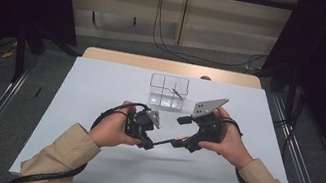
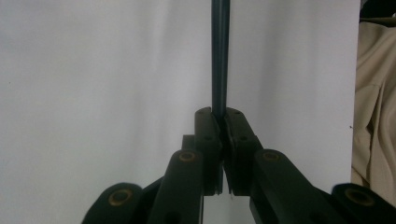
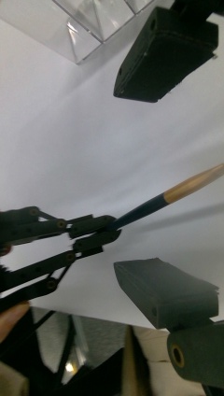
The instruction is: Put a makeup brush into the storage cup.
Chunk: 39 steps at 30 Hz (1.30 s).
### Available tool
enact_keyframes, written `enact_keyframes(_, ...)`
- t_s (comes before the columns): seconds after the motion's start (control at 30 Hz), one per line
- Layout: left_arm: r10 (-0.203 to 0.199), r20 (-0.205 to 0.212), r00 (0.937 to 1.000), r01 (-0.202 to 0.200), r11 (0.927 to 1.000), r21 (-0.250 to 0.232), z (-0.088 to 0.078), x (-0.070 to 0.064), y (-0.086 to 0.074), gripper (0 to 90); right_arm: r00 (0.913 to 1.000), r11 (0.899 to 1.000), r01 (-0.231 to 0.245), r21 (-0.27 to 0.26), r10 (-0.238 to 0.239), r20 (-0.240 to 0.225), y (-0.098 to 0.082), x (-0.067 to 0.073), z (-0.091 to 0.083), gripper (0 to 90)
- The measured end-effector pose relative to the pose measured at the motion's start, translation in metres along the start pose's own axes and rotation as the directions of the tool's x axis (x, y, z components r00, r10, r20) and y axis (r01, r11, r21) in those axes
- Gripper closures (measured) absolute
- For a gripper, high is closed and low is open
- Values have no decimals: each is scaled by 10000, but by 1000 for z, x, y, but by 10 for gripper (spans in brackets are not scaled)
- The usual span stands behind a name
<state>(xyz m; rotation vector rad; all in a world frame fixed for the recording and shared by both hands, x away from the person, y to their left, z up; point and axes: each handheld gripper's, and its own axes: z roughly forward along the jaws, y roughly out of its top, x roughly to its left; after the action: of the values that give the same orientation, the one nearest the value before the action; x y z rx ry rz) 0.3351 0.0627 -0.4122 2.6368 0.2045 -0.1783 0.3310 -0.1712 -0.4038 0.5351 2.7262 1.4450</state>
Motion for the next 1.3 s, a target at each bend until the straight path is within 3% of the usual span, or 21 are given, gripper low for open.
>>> enact_keyframes(0.17,-18,7,10000,18,10000,-82,0,0,0,855,9997,9950,-259,-966,252,-78,-4,-2,-6,131)
enact_keyframes(0.33,-45,13,10000,46,9999,-150,0,0,0,855,9992,9874,-399,-1530,387,-107,-8,-3,-8,126)
enact_keyframes(0.47,-114,25,9999,114,9995,-279,1,-1,-1,855,9990,9791,-444,-1984,440,-63,-9,-2,-9,126)
enact_keyframes(0.53,-69,25,10000,70,9995,-298,0,0,-2,855,9988,9673,-488,-2488,479,-94,-11,-2,-10,126)
enact_keyframes(0.7,-211,-24,9998,209,9987,-464,-1,0,-3,855,9988,9564,-480,-2882,494,-23,-11,-2,-11,128)
enact_keyframes(0.87,-182,2,9998,182,9982,-573,-2,1,-5,855,9984,9521,-555,-3007,566,-51,-11,-2,-11,127)
enact_keyframes(1.17,-442,37,9990,443,9899,-1346,-6,0,-12,855,9982,9447,-579,-3228,599,-38,-13,-3,-11,126)
enact_keyframes(1.3,-551,31,9985,547,9818,-1817,-7,1,-17,856,9983,9443,-565,-3242,580,-52,-13,-2,-11,127)
